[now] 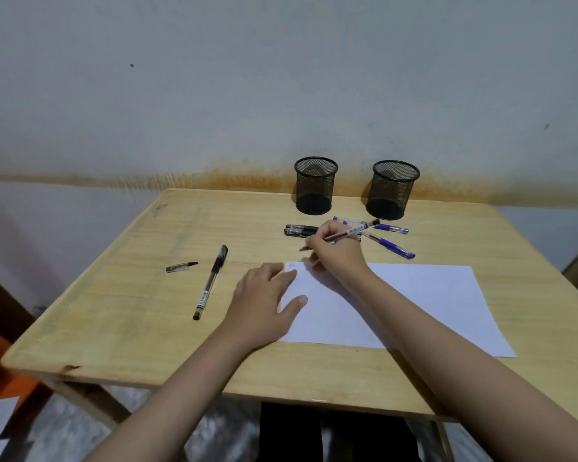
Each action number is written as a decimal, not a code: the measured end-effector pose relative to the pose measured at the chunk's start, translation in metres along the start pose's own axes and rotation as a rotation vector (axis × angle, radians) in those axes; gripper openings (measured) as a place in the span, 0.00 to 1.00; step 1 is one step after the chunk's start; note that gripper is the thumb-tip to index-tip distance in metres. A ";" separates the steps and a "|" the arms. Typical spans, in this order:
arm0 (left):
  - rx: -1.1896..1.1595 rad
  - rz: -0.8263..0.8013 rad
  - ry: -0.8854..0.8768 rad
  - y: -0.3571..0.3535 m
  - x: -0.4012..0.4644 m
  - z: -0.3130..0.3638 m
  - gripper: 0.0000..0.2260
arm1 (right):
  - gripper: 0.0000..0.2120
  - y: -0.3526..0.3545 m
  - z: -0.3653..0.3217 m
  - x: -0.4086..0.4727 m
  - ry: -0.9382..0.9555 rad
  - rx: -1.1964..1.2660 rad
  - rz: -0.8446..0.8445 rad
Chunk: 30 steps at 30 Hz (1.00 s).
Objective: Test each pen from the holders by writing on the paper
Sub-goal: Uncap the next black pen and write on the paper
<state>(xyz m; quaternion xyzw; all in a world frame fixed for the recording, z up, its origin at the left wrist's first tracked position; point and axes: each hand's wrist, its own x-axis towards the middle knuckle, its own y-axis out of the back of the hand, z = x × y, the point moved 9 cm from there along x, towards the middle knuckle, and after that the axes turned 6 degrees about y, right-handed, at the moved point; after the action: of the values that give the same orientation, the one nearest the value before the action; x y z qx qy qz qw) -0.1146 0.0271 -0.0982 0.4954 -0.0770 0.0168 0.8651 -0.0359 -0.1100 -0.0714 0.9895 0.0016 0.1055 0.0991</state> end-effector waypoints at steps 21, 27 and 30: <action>0.142 -0.063 0.060 -0.013 0.003 -0.006 0.29 | 0.11 -0.013 0.015 0.008 0.076 -0.104 -0.023; 0.156 -0.073 0.066 -0.014 0.003 -0.007 0.29 | 0.11 -0.013 0.018 0.010 0.049 -0.097 -0.029; 0.154 -0.075 0.067 -0.014 0.002 -0.007 0.29 | 0.11 -0.012 0.017 0.010 0.045 -0.118 -0.027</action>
<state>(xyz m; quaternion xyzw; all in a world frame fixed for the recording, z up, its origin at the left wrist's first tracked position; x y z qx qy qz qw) -0.1099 0.0256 -0.1133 0.5623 -0.0278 0.0068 0.8265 -0.0228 -0.1010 -0.0885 0.9792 0.0111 0.1263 0.1585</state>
